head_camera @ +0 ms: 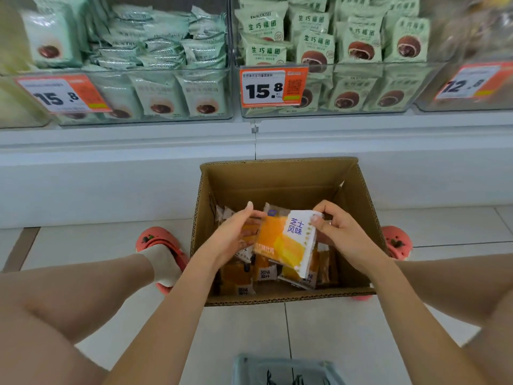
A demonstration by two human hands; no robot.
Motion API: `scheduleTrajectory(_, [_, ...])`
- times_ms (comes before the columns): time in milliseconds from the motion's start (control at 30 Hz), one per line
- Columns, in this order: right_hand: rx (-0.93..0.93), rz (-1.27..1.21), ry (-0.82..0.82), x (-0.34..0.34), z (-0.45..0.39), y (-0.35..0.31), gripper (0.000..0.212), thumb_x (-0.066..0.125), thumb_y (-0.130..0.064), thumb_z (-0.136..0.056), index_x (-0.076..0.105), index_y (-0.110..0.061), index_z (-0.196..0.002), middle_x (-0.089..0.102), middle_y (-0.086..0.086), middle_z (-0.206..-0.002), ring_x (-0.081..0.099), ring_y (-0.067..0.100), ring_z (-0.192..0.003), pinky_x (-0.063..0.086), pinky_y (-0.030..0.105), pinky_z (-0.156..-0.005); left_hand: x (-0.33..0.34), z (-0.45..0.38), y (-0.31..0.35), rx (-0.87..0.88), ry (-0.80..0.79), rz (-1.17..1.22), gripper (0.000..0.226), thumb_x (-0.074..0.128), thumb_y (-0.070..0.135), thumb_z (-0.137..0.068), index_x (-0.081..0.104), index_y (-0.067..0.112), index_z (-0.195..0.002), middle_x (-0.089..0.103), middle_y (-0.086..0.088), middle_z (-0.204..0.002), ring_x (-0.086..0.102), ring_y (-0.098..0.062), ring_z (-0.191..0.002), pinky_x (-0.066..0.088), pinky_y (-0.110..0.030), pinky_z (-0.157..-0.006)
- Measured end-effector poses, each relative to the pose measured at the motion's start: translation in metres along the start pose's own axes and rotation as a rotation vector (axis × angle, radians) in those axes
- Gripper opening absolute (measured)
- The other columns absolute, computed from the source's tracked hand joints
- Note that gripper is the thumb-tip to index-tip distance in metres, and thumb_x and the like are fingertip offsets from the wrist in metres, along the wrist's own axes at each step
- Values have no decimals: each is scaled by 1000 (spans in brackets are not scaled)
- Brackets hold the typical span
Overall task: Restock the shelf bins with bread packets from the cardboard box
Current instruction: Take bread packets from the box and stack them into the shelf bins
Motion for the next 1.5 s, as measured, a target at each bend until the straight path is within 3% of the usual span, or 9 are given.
scheduleTrajectory(200, [-13, -325, -27, 1, 3, -3, 18, 50, -29, -90, 47, -12, -86, 70, 11, -92, 67, 18, -87, 54, 29, -72, 3, 11, -7, -117, -23, 55, 38, 43, 48, -97, 60, 18, -110, 68, -5, -96, 65, -20, -92, 52, -36, -85])
scheduleTrajectory(300, [53, -371, 66, 5, 1, 1, 16, 45, -24, -98, 51, -10, -92, 70, 7, -90, 67, 16, -82, 55, 24, -66, 3, 11, 0, 89, 133, -159, 36, 39, 42, -100, 62, 14, -97, 55, -1, -74, 55, -14, -68, 44, -24, -63])
scheduleTrajectory(500, [421, -510, 282, 18, 1, 41, 33, 39, -35, -101, 59, -9, -105, 70, 9, -91, 67, 21, -80, 53, 35, -73, 17, 19, 32, 497, 404, -702, 38, 34, 32, -103, 46, 15, -71, 47, 3, -63, 41, -6, -53, 34, -14, -48])
scheduleTrajectory(767, [446, -482, 507, 9, -10, 33, 32, 34, -35, -102, 61, -18, -105, 68, 7, -102, 65, 23, -95, 56, 39, -75, 39, 36, 58, 631, 454, -1209, 25, 23, 36, -103, 34, 16, -92, 53, 0, -71, 58, -22, -60, 48, -34, -57])
scheduleTrajectory(867, [349, -485, 502, 2, -7, 15, 30, 37, -37, -101, 62, -22, -94, 69, 8, -101, 64, 23, -93, 52, 45, -87, 40, 45, 70, 706, 488, -1150, 28, 25, 33, -102, 41, 11, -97, 62, -7, -75, 60, -26, -60, 51, -40, -59])
scheduleTrajectory(1000, [120, -589, 281, -6, -6, -26, 33, 39, -40, -98, 56, -21, -119, 70, 6, -109, 69, 22, -98, 55, 38, -80, 33, 65, 112, 890, 596, -1078, 30, 31, 26, -102, 50, 2, -107, 63, -13, -69, 60, -31, -59, 47, -38, -52])
scheduleTrajectory(1133, [-78, -443, 139, -14, -11, -90, 47, 66, -33, -77, 56, -23, -121, 67, 5, -117, 67, 23, -104, 53, 40, -86, 26, 90, 173, 1111, 667, -1025, 26, 38, 19, -101, 52, -3, -102, 53, -13, -56, 45, -26, -46, 30, -30, -45])
scheduleTrajectory(1367, [-379, -314, 329, -67, 1, -224, 21, 66, -15, -84, 64, -16, -105, 73, -3, -94, 70, 19, -84, 58, 36, -66, 41, 143, 291, 1418, 963, -1155, 15, 36, 26, -97, 36, 14, -89, 48, -9, -40, 41, -30, -29, 8, -16, -43])
scheduleTrajectory(1500, [-536, -246, 393, -106, 10, -311, 21, 66, -17, -85, 64, -23, -105, 73, 1, -100, 71, 18, -86, 58, 39, -71, 58, 174, 368, 1651, 1074, -1094, 17, 31, 30, -97, 36, 16, -90, 45, -5, -40, 41, -28, -29, 19, -18, -40])
Point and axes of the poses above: each hand's wrist, its own z-axis away from the middle knuckle, its own x-axis out of the palm, y = z × x, the point moved 3 cm from there along -z, towards the middle knuckle
